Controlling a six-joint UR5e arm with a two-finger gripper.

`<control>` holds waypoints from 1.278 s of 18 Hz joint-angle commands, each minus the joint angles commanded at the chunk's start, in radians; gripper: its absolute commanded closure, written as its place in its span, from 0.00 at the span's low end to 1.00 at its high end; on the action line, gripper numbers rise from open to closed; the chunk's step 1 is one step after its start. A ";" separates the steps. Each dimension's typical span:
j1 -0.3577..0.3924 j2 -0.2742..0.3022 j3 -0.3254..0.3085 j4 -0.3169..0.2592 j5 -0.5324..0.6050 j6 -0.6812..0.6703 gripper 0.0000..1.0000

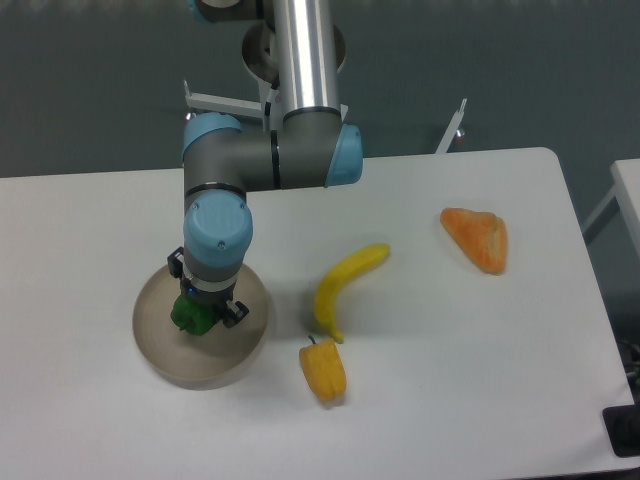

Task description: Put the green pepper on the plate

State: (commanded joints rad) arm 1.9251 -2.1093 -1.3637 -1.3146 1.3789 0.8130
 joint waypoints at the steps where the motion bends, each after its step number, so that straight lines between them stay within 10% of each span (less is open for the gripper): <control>1: 0.000 0.008 0.005 0.000 0.009 0.002 0.00; 9: 0.041 0.031 0.044 -0.005 0.158 0.018 0.00; 23: 0.429 0.063 0.048 -0.011 0.198 0.508 0.00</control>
State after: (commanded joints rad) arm 2.3545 -2.0463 -1.3162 -1.3254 1.5769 1.3205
